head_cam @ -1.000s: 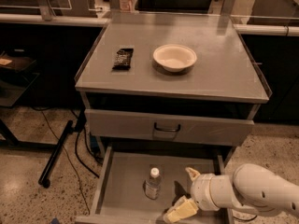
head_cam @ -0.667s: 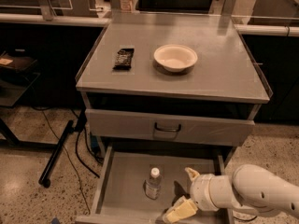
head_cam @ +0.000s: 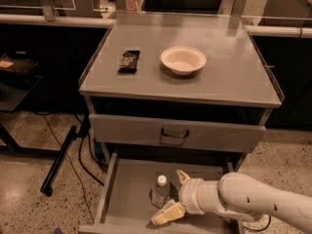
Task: Pick blue plastic bottle from middle drawer and place on counter
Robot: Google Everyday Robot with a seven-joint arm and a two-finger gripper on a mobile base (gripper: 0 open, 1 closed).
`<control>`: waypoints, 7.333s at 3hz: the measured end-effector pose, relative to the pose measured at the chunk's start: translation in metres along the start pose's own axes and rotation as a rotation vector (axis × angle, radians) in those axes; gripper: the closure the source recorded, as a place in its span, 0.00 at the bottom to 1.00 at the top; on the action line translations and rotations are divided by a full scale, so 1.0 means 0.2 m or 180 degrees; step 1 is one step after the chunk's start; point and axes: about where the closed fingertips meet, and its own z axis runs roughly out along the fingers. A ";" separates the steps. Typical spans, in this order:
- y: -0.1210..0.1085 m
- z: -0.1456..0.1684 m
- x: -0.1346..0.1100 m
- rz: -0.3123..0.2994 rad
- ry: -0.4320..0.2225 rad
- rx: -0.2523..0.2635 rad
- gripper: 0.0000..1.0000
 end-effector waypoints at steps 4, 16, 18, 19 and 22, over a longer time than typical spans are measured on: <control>-0.17 0.35 0.11 0.0075 -0.0103 -0.0026 0.00; -0.37 -0.62 -0.31 0.0541 -0.0073 0.0548 1.00; -0.46 -1.03 -0.61 0.0283 -0.0061 0.0866 1.00; -0.46 -1.06 -0.64 0.0256 -0.0065 0.0889 1.00; -0.58 -1.38 -0.88 0.0172 -0.0035 0.1221 1.00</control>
Offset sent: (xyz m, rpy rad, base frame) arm 0.0410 0.0250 -0.0541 0.0312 -0.0165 -0.0106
